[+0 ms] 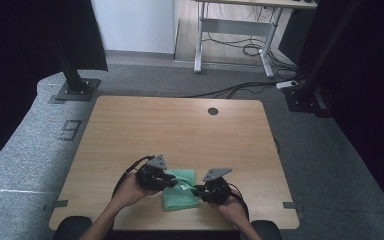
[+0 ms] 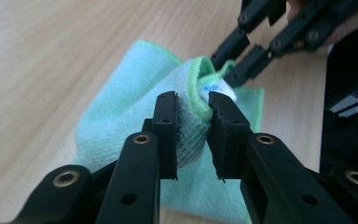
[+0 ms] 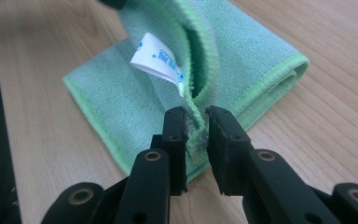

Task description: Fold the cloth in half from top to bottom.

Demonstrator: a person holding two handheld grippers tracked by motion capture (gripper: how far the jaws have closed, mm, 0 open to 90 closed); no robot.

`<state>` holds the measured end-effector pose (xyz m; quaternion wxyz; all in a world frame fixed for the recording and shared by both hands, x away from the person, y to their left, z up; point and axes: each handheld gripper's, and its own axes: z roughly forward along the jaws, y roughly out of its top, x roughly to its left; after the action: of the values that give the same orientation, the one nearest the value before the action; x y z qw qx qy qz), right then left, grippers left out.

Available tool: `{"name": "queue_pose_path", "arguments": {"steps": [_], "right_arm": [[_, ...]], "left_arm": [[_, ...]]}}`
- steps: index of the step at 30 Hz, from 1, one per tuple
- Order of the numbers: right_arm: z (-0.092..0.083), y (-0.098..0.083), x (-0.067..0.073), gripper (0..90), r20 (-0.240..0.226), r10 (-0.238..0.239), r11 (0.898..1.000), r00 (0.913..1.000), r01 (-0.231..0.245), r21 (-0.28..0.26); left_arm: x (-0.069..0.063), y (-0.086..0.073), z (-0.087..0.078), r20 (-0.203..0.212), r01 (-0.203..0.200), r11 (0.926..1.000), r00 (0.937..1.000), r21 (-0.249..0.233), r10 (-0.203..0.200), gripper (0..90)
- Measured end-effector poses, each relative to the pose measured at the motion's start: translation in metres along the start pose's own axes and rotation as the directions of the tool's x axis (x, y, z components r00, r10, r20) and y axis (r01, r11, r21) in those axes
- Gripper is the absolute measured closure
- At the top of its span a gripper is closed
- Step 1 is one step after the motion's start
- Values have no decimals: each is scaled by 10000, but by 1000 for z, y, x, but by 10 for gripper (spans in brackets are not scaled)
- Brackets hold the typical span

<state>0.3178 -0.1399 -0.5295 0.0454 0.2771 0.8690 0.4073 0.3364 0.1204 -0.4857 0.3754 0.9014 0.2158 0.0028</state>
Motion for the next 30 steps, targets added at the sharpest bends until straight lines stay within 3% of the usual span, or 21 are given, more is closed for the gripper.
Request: {"name": "queue_pose_path", "arguments": {"steps": [7,11,19,26,30], "right_arm": [[-6,-6,3,710,31,60,9999,10000,-61,108],[-11,-9,2,644,96,52,9999,9999,-54,124],[-25,-1,-8,497,367,496,9976,9981,-478,-496],[-1,8,-3,357,771,382,9993,9963,-381,-36],[12,2,1,331,1297,27,9981,9915,-106,605]], "left_arm": [[-8,-22,3,45,134,9998,9999,168,-135,667],[-11,-33,5,23,240,9993,9997,285,-240,632],[-17,-49,7,79,453,9987,9989,245,-455,573],[-19,-56,11,-37,559,9982,9984,203,-558,531],[-21,-56,15,-420,259,9992,9988,308,-246,549]]}}
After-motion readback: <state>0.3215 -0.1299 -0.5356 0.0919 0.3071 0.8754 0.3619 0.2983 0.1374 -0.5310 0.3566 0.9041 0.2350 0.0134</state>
